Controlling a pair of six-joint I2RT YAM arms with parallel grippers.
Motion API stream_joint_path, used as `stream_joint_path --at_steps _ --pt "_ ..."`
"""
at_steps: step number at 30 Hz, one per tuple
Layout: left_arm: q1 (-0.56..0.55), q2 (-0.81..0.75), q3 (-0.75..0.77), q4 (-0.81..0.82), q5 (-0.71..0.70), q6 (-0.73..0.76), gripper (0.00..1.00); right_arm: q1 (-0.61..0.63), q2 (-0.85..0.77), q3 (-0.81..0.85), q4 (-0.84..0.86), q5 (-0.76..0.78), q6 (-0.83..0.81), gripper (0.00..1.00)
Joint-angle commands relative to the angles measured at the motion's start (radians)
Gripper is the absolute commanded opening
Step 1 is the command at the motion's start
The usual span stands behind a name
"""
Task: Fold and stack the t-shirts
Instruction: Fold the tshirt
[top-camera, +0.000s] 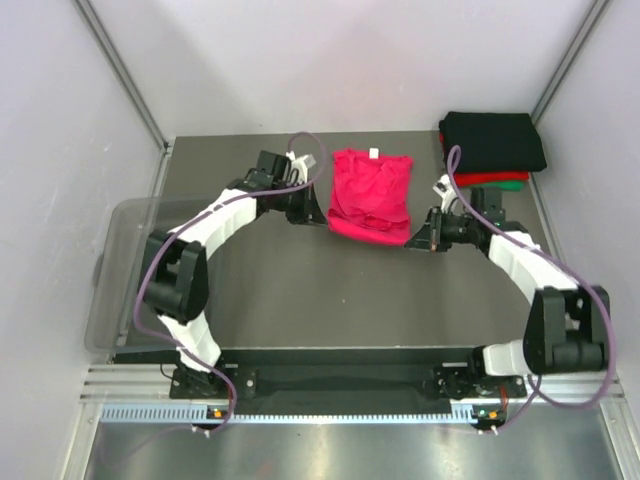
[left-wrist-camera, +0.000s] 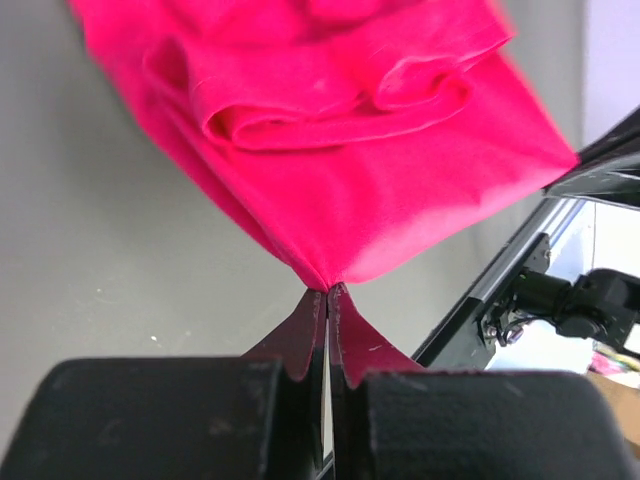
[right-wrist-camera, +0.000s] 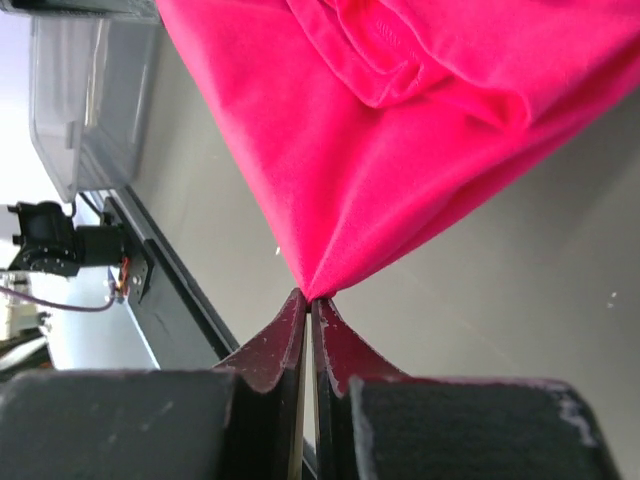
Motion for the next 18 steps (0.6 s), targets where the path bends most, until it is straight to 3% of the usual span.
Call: stream_joint_path --at_steps 1,10,18 --pt "-0.010 -0.122 0.007 -0.009 -0.002 0.046 0.00 -0.011 -0.124 -0.029 0.021 -0.019 0.006 0.00" --pt "-0.010 -0.196 0.007 -0.027 0.000 0.066 0.00 -0.017 -0.282 -0.085 0.029 -0.014 0.034 0.00" --pt "-0.009 -0.176 0.082 -0.025 0.003 0.058 0.00 -0.035 -0.230 -0.019 0.052 -0.029 0.040 0.00"
